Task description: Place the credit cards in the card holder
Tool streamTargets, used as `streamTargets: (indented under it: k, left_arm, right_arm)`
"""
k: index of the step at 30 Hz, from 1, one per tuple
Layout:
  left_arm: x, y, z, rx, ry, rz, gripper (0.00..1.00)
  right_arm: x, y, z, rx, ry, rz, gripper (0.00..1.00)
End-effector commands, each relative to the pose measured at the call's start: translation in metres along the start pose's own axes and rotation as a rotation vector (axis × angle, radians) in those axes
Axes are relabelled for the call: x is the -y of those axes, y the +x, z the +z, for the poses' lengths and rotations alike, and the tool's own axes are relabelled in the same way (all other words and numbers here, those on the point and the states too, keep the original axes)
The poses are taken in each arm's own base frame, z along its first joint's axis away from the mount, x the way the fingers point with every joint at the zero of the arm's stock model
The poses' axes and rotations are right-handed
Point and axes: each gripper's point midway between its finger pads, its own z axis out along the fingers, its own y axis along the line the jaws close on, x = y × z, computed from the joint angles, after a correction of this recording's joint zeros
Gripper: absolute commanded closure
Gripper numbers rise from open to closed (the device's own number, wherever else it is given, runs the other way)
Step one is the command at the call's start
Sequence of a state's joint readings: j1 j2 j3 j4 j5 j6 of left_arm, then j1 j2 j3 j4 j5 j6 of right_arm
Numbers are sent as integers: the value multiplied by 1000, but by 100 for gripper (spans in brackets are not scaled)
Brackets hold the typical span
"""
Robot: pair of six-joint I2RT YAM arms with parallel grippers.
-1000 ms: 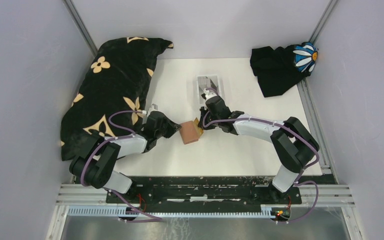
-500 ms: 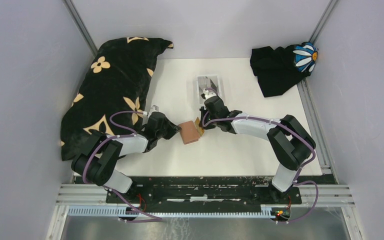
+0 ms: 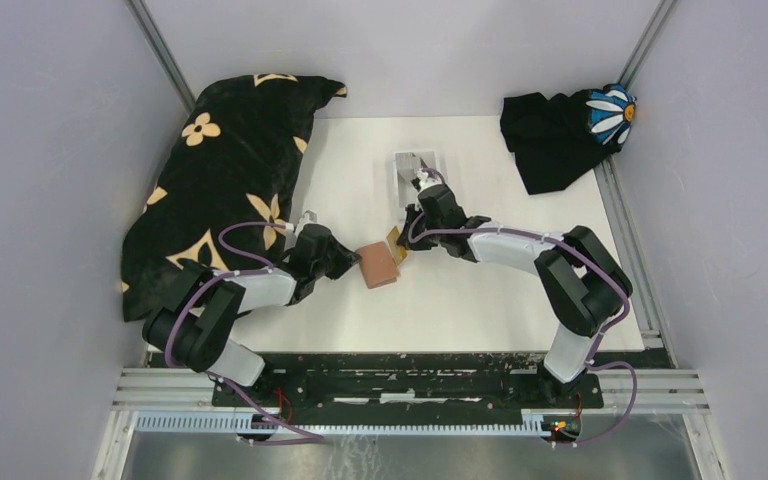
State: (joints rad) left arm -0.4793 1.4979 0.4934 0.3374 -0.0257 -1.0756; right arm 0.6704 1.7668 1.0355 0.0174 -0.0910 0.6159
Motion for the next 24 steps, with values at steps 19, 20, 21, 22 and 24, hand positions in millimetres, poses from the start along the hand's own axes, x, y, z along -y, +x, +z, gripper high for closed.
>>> streamTargets:
  k: [19,20,21,22,24]
  left_arm:
    - [-2,-13,-14,86,6,16,96]
    - [-2,-14,-15,91,3,16,96]
    - [-4,-14,-15,92,-3,18,96]
    - [-5,-14,-15,93,-4,20,96]
    - [-7,-13,-16,92,-8,21,95]
  right_arm:
    - [1,3,13,-6,-86,92,99]
    - [1,4,13,-9,-86,94,99]
    - [1,5,13,-12,-89,97,99]
    - [0,5,14,-13,-92,99,99]
    - [0,5,15,-13,-95,103,99]
